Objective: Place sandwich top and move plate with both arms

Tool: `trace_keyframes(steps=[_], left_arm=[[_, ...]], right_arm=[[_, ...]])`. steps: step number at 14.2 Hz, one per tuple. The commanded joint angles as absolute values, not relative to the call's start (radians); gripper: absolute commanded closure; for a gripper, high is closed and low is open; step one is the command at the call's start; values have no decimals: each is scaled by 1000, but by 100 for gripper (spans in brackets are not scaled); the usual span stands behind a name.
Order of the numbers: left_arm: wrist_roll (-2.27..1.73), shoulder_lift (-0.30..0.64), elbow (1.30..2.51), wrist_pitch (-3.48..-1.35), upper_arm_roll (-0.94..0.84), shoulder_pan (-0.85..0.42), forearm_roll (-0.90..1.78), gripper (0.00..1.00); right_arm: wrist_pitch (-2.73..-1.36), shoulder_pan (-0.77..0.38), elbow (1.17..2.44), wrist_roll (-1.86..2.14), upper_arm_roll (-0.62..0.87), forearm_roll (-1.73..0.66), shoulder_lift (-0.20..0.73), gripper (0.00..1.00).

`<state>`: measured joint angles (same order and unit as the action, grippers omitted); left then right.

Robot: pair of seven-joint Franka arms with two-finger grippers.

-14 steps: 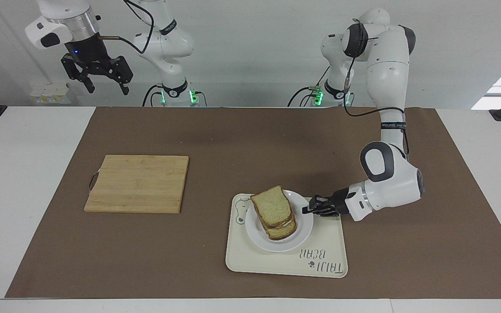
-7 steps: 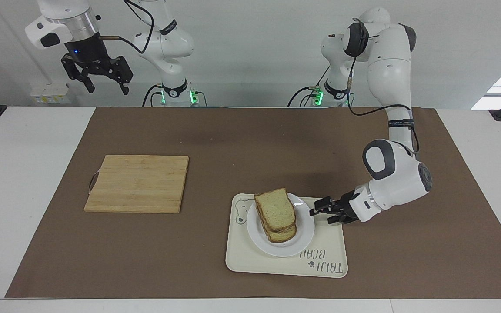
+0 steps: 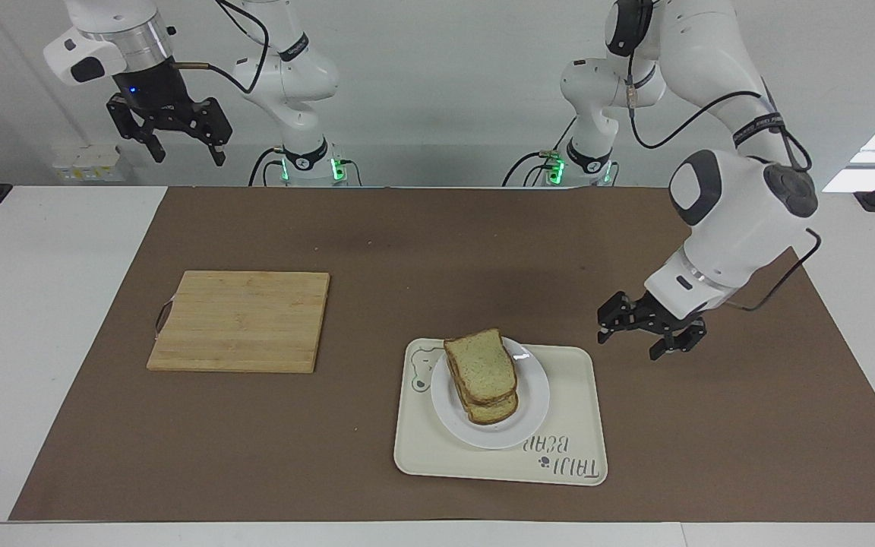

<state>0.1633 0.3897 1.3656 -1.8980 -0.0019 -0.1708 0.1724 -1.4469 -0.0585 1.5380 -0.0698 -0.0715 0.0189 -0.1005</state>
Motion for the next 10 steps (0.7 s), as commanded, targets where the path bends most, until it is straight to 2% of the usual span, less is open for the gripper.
trace_keyframes(steps=[1,4,8,10], left_arm=[[152,272,1396,-1771,41,-163,101,0],[124,191,1413,-1625,118,-163,78,0],[97,7,1589,-1601,137,-164,16,0],[62,-41,1618,-1580,133,-173,9,0]], right_arm=[[-1424,-46,1520,-41,-64,11,-97,0],[-1424,-46,1520,-41,-64,11,-97,0],[-1424,-46,1520,-41,-64,11,-95,0],[-1424,-46,1520,-41,-64,11,-95,0]])
